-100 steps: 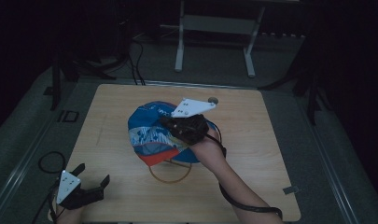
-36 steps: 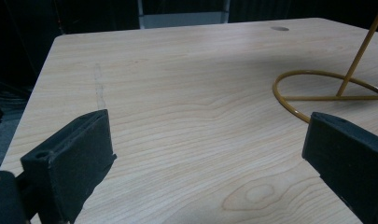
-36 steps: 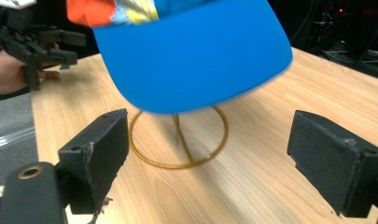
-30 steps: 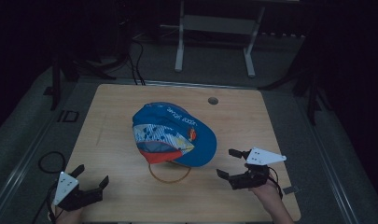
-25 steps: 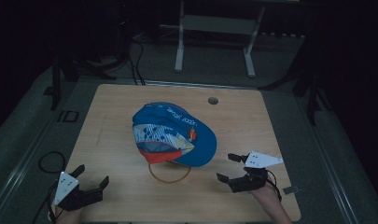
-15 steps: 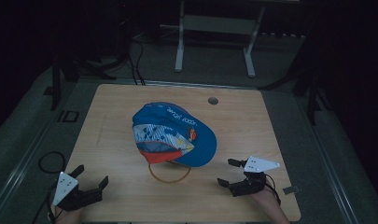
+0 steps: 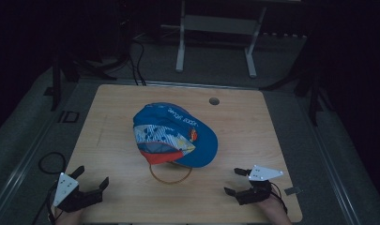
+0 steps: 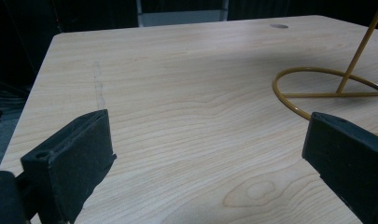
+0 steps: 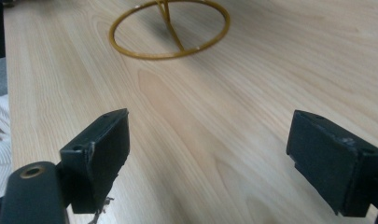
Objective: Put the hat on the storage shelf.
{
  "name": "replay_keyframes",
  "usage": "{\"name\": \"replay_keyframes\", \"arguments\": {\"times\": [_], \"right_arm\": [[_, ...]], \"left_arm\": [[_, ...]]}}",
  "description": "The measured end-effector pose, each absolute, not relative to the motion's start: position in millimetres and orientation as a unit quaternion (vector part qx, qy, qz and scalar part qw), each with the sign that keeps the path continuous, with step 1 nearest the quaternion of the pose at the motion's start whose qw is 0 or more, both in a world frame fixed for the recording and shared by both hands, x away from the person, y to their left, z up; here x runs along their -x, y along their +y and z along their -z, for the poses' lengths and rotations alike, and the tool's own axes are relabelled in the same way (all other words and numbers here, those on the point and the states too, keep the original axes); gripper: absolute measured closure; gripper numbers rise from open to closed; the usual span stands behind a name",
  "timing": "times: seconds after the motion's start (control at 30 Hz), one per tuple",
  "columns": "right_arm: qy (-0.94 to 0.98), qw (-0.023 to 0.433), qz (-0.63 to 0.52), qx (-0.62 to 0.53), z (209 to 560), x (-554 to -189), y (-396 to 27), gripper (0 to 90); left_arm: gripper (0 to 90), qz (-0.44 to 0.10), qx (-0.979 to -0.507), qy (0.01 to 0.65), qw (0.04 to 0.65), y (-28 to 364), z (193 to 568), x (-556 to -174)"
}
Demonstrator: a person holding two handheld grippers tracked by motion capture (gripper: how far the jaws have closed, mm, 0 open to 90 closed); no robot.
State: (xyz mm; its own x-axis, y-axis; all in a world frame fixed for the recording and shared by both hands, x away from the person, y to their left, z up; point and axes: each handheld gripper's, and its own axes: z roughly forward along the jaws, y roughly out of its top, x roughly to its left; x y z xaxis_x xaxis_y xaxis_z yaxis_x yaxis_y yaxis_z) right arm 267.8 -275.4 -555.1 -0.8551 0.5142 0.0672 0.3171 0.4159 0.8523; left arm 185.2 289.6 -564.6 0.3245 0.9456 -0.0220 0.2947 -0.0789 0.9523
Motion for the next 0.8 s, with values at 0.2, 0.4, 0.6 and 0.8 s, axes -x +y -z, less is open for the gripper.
{"name": "replay_keyframes", "arguments": {"times": [0.2,0.4,0.6,0.8], "right_arm": [[0.835,0.11,-0.472,-0.26,560,-266,-287,13.1],[0.835,0.119,-0.466,-0.268,562,-264,-298,13.1],[0.832,0.126,-0.467,-0.273,561,-266,-305,13.1],[0.827,0.131,-0.469,-0.28,561,-268,-310,13.1]], "left_arm": [[2.1,-0.336,-0.655,0.474,0.483,289,565,-185],[2.1,-0.337,-0.657,0.473,0.482,289,565,-185],[2.1,-0.336,-0.656,0.474,0.483,290,565,-185],[2.1,-0.336,-0.656,0.473,0.483,290,566,-185]]}}
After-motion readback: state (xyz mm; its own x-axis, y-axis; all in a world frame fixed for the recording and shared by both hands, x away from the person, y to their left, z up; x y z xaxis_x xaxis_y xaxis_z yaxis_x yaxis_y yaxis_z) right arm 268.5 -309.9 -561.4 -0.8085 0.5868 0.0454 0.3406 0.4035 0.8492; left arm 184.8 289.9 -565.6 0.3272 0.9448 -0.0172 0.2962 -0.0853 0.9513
